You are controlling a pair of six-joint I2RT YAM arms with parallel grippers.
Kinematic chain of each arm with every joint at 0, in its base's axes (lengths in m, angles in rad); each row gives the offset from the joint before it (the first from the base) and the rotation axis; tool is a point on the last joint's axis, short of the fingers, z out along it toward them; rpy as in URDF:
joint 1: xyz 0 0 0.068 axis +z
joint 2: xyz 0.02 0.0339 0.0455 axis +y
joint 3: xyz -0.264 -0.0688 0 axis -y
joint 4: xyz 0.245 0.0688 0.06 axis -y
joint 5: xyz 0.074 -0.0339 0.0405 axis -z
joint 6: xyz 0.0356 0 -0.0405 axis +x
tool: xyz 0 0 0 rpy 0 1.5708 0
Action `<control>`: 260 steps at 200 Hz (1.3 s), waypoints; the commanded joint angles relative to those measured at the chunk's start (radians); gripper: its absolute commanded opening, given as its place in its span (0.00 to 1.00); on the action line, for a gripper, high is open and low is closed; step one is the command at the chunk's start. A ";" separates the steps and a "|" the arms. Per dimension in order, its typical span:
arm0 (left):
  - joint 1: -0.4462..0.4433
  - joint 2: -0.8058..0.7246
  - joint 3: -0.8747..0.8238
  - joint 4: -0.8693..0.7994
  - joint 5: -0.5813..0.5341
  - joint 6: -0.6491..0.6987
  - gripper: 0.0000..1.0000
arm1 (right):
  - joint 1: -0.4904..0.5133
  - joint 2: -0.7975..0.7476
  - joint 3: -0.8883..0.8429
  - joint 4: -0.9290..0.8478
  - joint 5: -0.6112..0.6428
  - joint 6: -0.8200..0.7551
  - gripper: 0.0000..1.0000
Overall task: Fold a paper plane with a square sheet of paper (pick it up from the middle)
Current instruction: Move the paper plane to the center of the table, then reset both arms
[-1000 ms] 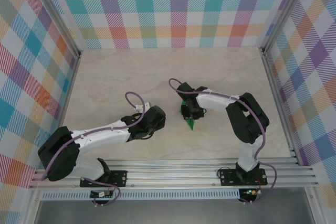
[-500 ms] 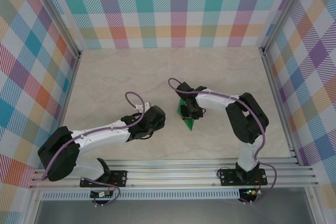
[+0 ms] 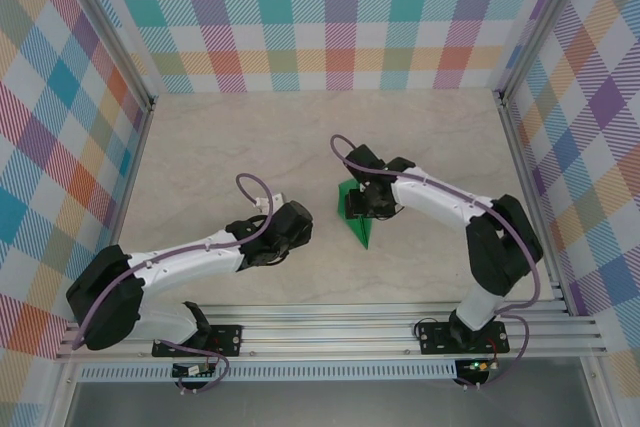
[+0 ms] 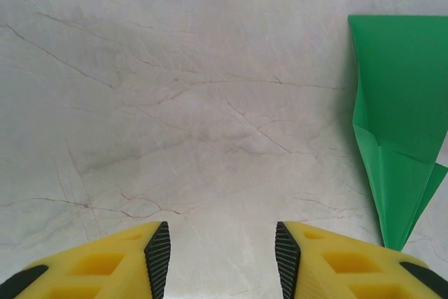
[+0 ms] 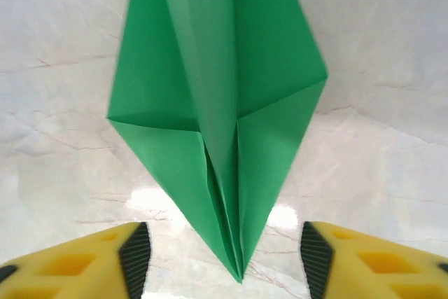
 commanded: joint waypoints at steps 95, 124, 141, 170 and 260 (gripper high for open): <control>0.256 -0.398 -0.147 -0.128 -0.488 0.384 0.97 | -0.348 -0.331 -0.498 0.599 0.545 -0.314 1.00; 0.431 -0.439 -0.201 -0.044 -0.421 0.493 0.99 | -0.395 -0.237 -0.547 0.824 0.405 -0.399 1.00; 0.495 -0.422 -0.234 0.042 -0.389 0.580 0.99 | -0.401 -0.192 -0.586 0.996 0.343 -0.464 1.00; 0.569 -0.374 -0.260 0.203 -0.367 0.711 1.00 | -0.429 -0.158 -0.615 1.129 0.222 -0.515 1.00; 0.713 -0.166 -0.454 0.827 -0.144 0.926 1.00 | -0.547 -0.230 -0.798 1.454 -0.034 -0.598 1.00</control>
